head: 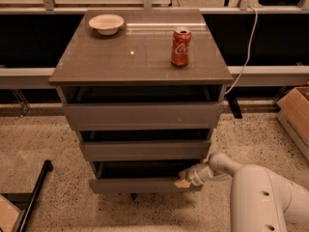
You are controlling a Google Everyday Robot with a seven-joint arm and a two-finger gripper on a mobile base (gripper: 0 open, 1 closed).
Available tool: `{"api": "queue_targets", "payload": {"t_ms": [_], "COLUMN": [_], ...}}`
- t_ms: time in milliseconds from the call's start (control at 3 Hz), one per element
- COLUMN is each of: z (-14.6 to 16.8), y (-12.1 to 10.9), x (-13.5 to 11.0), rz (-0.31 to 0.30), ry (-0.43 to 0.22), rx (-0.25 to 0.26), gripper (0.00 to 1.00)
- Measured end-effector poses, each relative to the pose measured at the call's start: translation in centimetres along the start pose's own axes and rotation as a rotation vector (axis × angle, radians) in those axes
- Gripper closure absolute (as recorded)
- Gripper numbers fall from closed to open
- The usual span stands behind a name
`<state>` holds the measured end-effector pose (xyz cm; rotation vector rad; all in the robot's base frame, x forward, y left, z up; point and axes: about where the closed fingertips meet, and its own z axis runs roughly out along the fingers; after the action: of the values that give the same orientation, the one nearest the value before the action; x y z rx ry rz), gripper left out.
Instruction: Open bottom drawer
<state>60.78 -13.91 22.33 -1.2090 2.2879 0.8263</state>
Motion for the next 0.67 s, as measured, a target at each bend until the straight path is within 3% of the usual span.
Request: {"api": "queue_targets", "payload": {"t_ms": [333,667], "z": [-0.6,-1.9], "y": [3.1,8.5], "x": [0.3,0.0], "rz": [0.010,0.001], "ry": [0.009,0.021], "rx": [-0.038,-0.125], "gripper": [0.89,1.00]}}
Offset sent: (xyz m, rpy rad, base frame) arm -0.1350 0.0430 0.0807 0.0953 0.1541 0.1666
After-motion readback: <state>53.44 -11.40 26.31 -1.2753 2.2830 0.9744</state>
